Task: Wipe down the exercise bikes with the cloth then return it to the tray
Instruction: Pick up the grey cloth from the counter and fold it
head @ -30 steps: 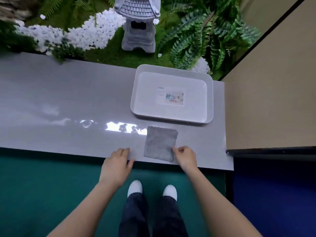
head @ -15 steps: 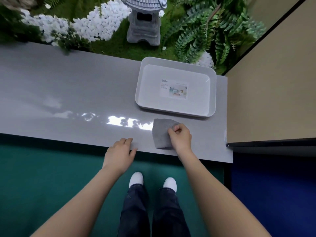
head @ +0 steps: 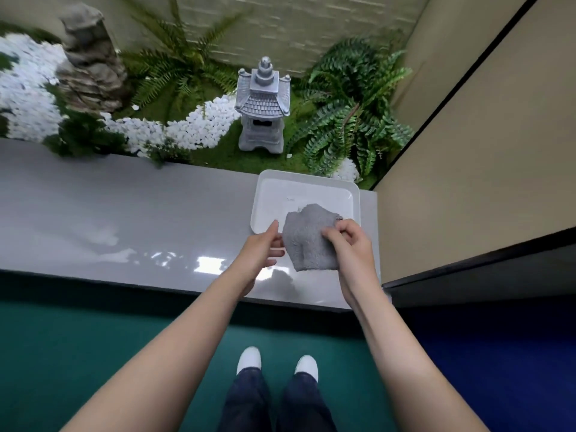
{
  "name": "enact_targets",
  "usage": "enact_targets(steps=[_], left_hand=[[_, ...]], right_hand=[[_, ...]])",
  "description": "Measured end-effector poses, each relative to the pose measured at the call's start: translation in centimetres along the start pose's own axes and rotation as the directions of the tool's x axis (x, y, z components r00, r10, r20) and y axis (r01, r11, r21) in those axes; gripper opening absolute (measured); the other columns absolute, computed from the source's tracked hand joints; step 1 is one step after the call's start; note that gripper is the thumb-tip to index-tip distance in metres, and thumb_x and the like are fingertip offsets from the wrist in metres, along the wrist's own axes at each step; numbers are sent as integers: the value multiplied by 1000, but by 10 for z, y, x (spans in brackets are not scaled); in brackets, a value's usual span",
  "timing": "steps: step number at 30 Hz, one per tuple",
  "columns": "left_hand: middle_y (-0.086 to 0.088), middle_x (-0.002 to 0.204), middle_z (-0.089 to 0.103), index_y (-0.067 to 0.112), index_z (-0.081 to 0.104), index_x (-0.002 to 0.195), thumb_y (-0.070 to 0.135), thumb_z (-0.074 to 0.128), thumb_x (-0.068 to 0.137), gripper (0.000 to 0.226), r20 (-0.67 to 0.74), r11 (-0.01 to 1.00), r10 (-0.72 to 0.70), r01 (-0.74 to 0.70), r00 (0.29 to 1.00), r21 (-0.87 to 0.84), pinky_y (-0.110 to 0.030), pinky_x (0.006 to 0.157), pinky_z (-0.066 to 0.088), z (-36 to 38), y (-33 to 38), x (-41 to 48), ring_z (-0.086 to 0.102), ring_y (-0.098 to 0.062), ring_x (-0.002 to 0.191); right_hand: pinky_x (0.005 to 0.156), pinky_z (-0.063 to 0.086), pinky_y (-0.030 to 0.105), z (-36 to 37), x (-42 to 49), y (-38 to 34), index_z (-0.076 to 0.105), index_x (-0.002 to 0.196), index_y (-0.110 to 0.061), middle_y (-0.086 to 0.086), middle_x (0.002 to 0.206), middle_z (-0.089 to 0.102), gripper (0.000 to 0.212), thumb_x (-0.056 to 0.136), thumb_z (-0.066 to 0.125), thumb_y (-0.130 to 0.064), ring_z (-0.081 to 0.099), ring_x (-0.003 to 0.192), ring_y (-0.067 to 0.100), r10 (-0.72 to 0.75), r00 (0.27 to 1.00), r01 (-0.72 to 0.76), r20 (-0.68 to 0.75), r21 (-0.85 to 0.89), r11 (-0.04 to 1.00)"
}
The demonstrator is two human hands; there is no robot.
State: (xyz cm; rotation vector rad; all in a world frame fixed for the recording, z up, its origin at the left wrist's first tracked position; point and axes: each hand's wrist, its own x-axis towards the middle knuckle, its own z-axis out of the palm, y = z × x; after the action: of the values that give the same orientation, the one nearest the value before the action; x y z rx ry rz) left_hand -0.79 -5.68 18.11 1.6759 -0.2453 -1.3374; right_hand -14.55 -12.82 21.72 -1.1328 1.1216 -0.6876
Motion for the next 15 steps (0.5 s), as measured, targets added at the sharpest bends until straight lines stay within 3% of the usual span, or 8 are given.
enact_targets(steps=[3, 5, 7, 10, 11, 13, 15], left_hand=[[-3, 104, 72, 13, 66, 108, 46, 43, 96, 41, 165, 958, 55, -5, 985, -288, -28, 76, 55, 6, 19, -26, 69, -16, 94], [-2, 98, 73, 14, 69, 101, 35, 50, 95, 28, 183, 923, 128, -49, 975, -382, -27, 73, 56, 6, 30, -44, 69, -13, 91], [1, 88, 73, 15, 71, 91, 23, 55, 93, 18, 140, 924, 203, -142, 969, -355, -23, 66, 54, 4, 37, -61, 68, -10, 81], [6, 82, 73, 14, 69, 93, 16, 58, 92, 12, 72, 928, 302, -275, 951, -252, -19, 57, 51, 0, 45, -84, 67, -6, 74], [6, 82, 73, 14, 69, 94, 14, 58, 92, 11, 47, 923, 325, -306, 945, -234, -18, 56, 50, -2, 46, -91, 68, -5, 75], [5, 84, 74, 14, 68, 93, 11, 59, 91, 10, -6, 918, 356, -351, 935, -183, -20, 60, 52, -7, 49, -102, 68, -6, 78], [1, 84, 73, 17, 69, 87, 8, 61, 89, 12, -70, 923, 377, -381, 924, -60, -25, 67, 54, -14, 48, -110, 67, -12, 81]], right_hand=[[62, 33, 27, -4, -24, -30, 48, 67, -19, -2, 67, 50, 18, 77, 63, -15, 46, 69, 11, -50, 998, 43, 49, 127, 991], [58, 34, 24, -8, -36, -44, 51, 67, -19, -7, 62, 53, 14, 74, 63, -18, 47, 63, 7, -73, 996, 63, 46, 174, 983], [59, 34, 25, -13, -46, -50, 54, 67, -21, -8, 62, 54, 15, 76, 65, -17, 47, 62, 7, -78, 996, 71, 36, 168, 983], [66, 42, 27, -19, -56, -48, 62, 76, -17, -3, 70, 64, 12, 87, 67, -13, 56, 70, 11, -38, 999, 33, 32, 151, 988], [68, 47, 26, -18, -59, -46, 65, 83, -12, 0, 75, 69, 5, 88, 65, -13, 62, 74, 14, -1, 999, -7, 48, 170, 986], [67, 52, 24, -13, -65, -42, 66, 93, -3, 6, 83, 74, 12, 88, 64, -14, 69, 80, 17, 64, 995, -77, 74, 192, 978], [64, 53, 24, -3, -71, -39, 66, 94, -1, 9, 82, 75, 11, 88, 65, -10, 70, 78, 18, 101, 993, -110, 60, 176, 978]])
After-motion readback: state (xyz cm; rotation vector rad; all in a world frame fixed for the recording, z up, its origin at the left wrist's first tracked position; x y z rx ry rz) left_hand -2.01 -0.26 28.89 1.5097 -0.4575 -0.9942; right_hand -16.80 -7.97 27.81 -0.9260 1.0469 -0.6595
